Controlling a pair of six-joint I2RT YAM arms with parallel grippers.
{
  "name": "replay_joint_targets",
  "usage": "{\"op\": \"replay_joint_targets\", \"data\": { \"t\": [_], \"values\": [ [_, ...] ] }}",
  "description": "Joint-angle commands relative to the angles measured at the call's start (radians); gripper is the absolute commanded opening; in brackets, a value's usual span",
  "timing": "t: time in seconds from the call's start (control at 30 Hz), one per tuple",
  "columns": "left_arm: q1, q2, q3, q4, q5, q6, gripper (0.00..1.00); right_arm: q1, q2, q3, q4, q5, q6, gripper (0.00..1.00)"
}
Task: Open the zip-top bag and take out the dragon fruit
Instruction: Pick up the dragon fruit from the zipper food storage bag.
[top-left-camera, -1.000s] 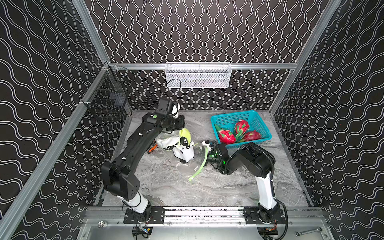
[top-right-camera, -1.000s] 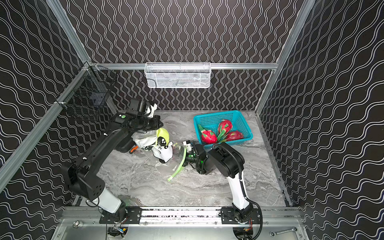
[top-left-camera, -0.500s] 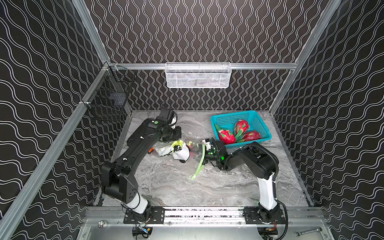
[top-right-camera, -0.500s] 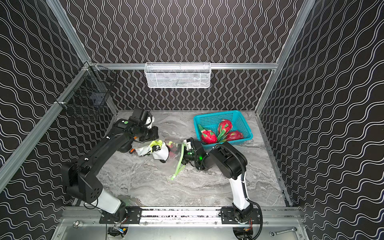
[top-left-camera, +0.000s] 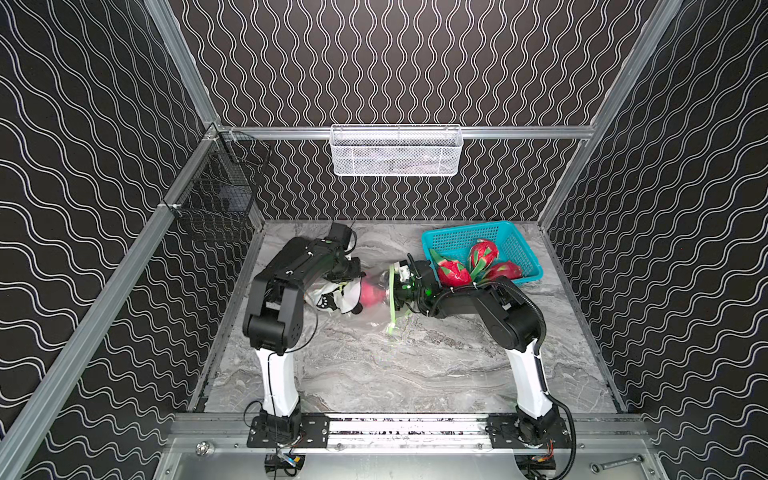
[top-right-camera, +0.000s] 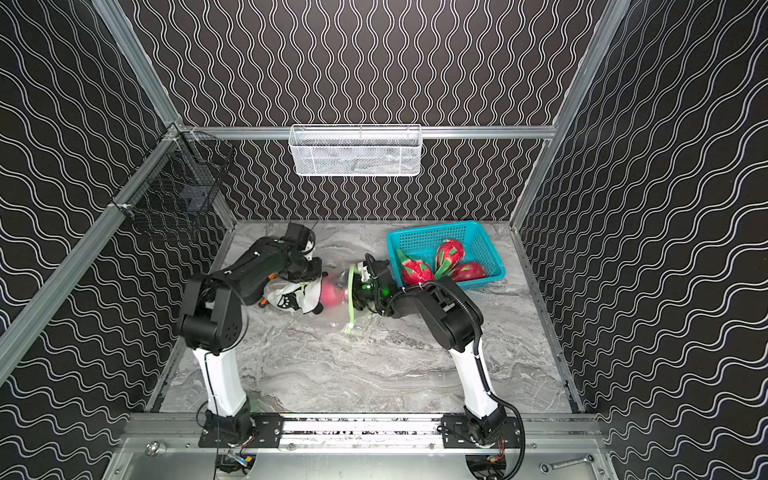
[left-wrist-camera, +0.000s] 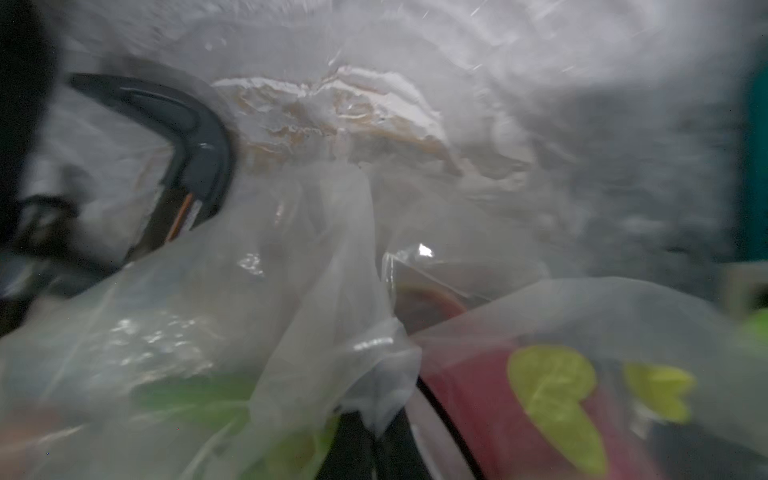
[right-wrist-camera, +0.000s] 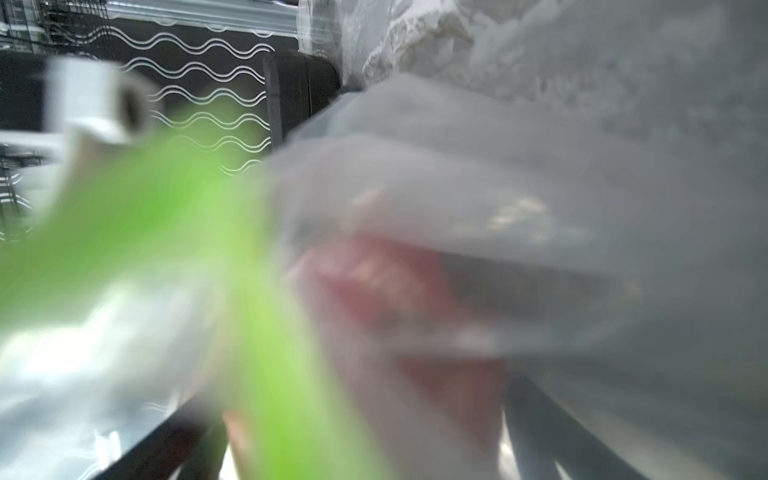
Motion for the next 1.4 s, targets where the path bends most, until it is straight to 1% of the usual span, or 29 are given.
{"op": "replay_joint_targets", "data": {
  "t": [0.0,0.07,0.2,0.23,0.3,0.33,0.4,0.5,0.57,0.63,0.73,0.77,0.83,0.87,0.93,1.0,1.1,1.2,1.27,1.37],
  "values": [
    [-0.005,0.048,0.016,-0.048,0.061,0.04,0.0,0.004,0.038,0.045,-0.115,-0.004,-0.023,0.99],
    [-0.005,0.061,0.02,-0.043,0.078,0.048,0.0,0.006,0.063,0.094,-0.137,-0.016,-0.032,0.98],
    [0.011,0.047,0.012,-0.041,0.098,0.05,0.0,0.012,0.089,0.14,-0.157,-0.048,-0.028,0.88],
    [0.017,0.04,0.012,-0.04,0.099,0.051,0.0,0.01,0.081,0.137,-0.156,-0.061,-0.03,0.87],
    [0.032,0.036,0.023,-0.05,0.11,0.051,0.0,0.013,0.051,0.123,-0.185,-0.083,-0.051,0.89],
    [0.039,0.035,0.031,-0.055,0.114,0.053,0.0,0.013,0.03,0.117,-0.218,-0.106,-0.065,0.92],
    [0.049,0.028,0.04,-0.06,0.117,0.056,0.0,0.013,-0.017,0.094,-0.257,-0.146,-0.097,0.95],
    [0.054,0.021,0.036,-0.048,0.142,0.044,0.0,0.014,-0.045,0.098,-0.367,-0.169,-0.173,0.96],
    [0.053,0.015,0.015,-0.024,0.166,0.019,0.0,0.021,-0.024,0.121,-0.373,-0.185,-0.175,0.94],
    [0.051,0.003,-0.017,0.005,0.189,-0.006,0.0,0.037,0.007,0.156,-0.367,-0.189,-0.165,0.89],
    [0.052,-0.011,-0.048,0.019,0.204,-0.018,0.0,0.054,0.039,0.199,-0.383,-0.186,-0.169,0.86],
    [0.051,-0.015,-0.053,0.02,0.205,-0.016,0.0,0.055,0.043,0.199,-0.381,-0.186,-0.168,0.82],
    [0.053,-0.028,-0.06,0.016,0.198,-0.013,0.0,0.053,0.039,0.173,-0.362,-0.201,-0.15,0.71],
    [0.056,-0.035,-0.06,0.015,0.194,-0.012,0.0,0.049,0.018,0.148,-0.356,-0.197,-0.149,0.68],
    [0.065,-0.041,-0.052,0.002,0.175,-0.01,0.0,0.04,-0.044,0.095,-0.366,-0.171,-0.166,0.67],
    [0.073,-0.047,-0.036,-0.018,0.137,-0.001,0.0,0.021,-0.124,0.053,-0.425,-0.156,-0.203,0.66],
    [0.082,-0.059,-0.013,-0.044,0.072,0.016,0.0,-0.012,-0.263,-0.005,-0.536,-0.096,-0.276,0.64],
    [0.099,-0.072,-0.013,-0.054,0.025,0.018,0.0,-0.052,-0.381,-0.049,-0.654,-0.065,-0.325,0.58],
    [0.111,-0.08,-0.021,-0.05,0.005,0.015,0.0,-0.079,-0.441,-0.089,-0.697,-0.064,-0.341,0.58],
    [0.127,-0.092,-0.031,-0.043,0.005,0.012,0.0,-0.127,-0.547,-0.128,-0.792,-0.027,-0.38,0.58]
  ]
}}
